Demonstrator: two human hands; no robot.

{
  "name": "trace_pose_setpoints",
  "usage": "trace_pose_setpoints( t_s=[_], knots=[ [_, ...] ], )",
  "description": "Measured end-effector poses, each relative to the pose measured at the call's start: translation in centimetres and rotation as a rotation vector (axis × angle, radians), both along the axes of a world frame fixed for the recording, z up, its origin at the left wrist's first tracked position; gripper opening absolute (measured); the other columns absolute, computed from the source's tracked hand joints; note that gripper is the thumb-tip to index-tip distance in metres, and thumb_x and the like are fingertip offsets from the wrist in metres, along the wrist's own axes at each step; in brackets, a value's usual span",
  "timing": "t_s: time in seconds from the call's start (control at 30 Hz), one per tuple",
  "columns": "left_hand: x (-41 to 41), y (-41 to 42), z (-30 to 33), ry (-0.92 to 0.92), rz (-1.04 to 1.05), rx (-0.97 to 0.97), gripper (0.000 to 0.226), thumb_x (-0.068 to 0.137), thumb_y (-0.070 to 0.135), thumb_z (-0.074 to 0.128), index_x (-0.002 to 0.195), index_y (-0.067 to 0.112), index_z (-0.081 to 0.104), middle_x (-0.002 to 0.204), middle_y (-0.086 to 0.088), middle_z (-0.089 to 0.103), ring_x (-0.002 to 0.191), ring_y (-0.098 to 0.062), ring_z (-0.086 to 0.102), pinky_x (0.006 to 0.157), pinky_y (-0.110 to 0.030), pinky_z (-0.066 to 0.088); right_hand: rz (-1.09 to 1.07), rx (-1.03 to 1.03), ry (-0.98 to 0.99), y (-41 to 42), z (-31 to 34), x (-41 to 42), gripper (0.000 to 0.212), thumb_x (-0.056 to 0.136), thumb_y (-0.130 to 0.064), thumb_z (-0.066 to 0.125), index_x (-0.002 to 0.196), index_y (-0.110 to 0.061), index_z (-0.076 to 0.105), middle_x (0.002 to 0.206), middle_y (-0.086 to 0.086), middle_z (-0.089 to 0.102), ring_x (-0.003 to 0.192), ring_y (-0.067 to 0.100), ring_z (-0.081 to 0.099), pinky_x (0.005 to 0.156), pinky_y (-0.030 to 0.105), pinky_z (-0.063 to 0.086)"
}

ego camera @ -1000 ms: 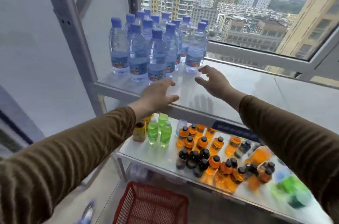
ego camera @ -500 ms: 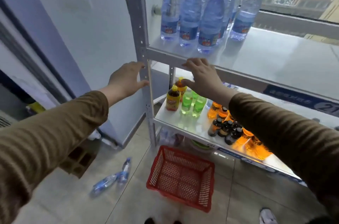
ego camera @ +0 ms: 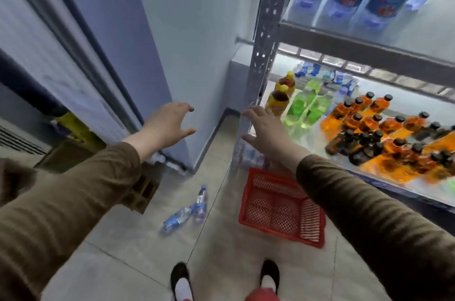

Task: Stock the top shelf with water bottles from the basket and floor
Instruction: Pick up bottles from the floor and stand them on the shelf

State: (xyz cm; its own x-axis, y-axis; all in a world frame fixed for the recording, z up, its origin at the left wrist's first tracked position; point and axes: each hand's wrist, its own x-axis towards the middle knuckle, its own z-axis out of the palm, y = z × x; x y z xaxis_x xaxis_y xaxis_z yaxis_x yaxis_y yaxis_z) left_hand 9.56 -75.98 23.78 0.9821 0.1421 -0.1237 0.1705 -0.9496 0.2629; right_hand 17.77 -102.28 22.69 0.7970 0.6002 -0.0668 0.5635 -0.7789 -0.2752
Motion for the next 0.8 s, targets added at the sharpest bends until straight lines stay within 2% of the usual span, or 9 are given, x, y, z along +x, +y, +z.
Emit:
trace_pose_setpoints(
  t_s=[0.2,0.37,0.6,0.8],
  knots=[
    [-2.0,4.5,-5.8,0.093,-0.063,-0.076,0.057,0.090,0.043,0.070,0.140,0.021,0.053,0.143,-0.001,0.055,0.131,-0.024,0.052,0.106,-0.045,0.046,-0.064,0.063,0.134,4.8,-6.6,-3.1,0.052,0.097,-0.035,0.070,0.145,-0.022,0.056,0.154,0.004,0.052,0.142,0.027,0.048,0.117,0.046,0.043],
    [-3.1,6.6,-13.5,0.164,-0.032,-0.136,0.054,0.091,0.041,0.069,0.139,0.023,0.053,0.140,0.001,0.056,0.128,-0.021,0.054,0.103,-0.040,0.048,-0.094,0.072,0.289,7.7,-15.9,-3.3,0.048,0.095,-0.032,0.072,0.140,-0.021,0.059,0.143,0.004,0.058,0.131,0.026,0.055,0.107,0.041,0.049],
    [-4.7,10.4,-29.6,0.377,0.008,-0.188,0.053,0.090,0.041,0.069,0.137,0.022,0.053,0.133,0.000,0.057,0.122,-0.022,0.056,0.093,-0.035,0.048,-0.229,0.076,0.510,11.8,-32.1,-4.0,0.044,0.098,-0.029,0.068,0.140,-0.016,0.059,0.140,0.008,0.058,0.133,0.029,0.054,0.105,0.043,0.047],
    [-6.7,13.1,-44.6,0.519,-0.009,-0.226,0.056,0.089,0.039,0.072,0.138,0.021,0.053,0.141,-0.002,0.056,0.127,-0.024,0.055,0.103,-0.037,0.045,-0.376,0.050,0.633,14.5,-47.0,-5.8,0.043,0.098,-0.028,0.067,0.138,-0.014,0.060,0.139,0.012,0.061,0.123,0.032,0.061,0.101,0.043,0.050]
  ],
)
